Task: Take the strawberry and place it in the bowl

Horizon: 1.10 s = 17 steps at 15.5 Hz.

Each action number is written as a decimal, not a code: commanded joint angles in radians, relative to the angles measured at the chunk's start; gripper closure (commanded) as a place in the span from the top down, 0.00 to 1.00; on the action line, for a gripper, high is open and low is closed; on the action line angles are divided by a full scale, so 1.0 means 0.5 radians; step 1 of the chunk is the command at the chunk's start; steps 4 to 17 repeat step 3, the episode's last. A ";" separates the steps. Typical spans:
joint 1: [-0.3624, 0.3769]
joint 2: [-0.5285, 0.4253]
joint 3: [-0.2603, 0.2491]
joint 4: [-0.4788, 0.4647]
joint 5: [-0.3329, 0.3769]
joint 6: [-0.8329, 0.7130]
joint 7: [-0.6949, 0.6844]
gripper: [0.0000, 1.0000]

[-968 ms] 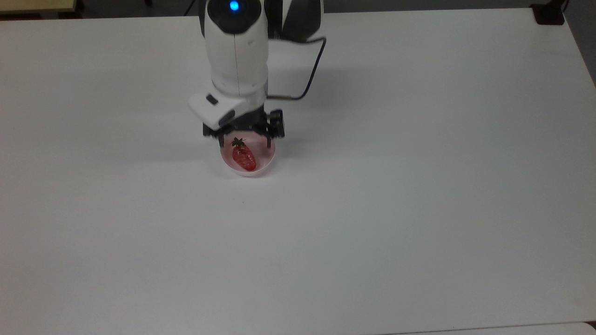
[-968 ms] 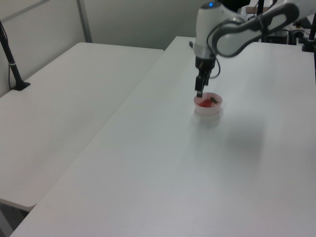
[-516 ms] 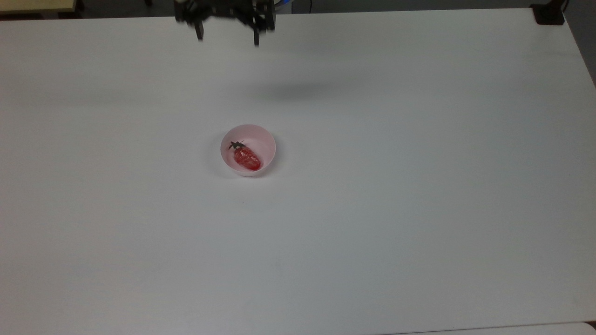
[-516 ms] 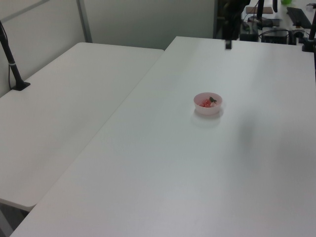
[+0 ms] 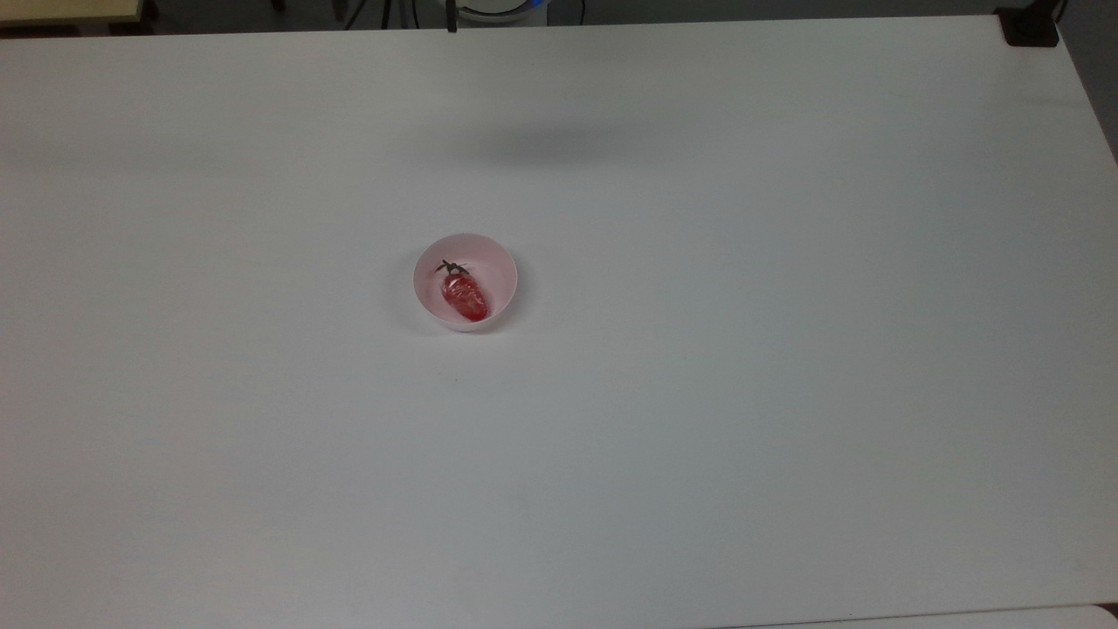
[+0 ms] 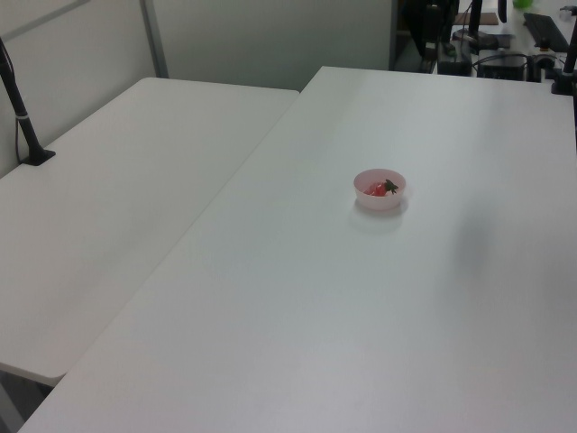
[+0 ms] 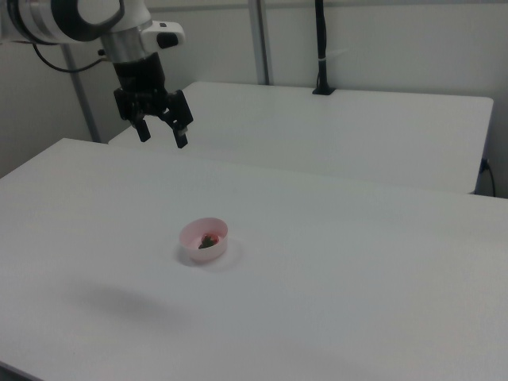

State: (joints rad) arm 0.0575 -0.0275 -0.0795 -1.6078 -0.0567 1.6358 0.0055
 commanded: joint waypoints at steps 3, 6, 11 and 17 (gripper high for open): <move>-0.017 -0.003 -0.007 -0.042 0.030 0.072 -0.118 1.00; -0.017 -0.003 -0.007 -0.042 0.030 0.072 -0.118 1.00; -0.017 -0.003 -0.007 -0.042 0.030 0.072 -0.118 1.00; -0.017 -0.003 -0.007 -0.042 0.030 0.072 -0.118 1.00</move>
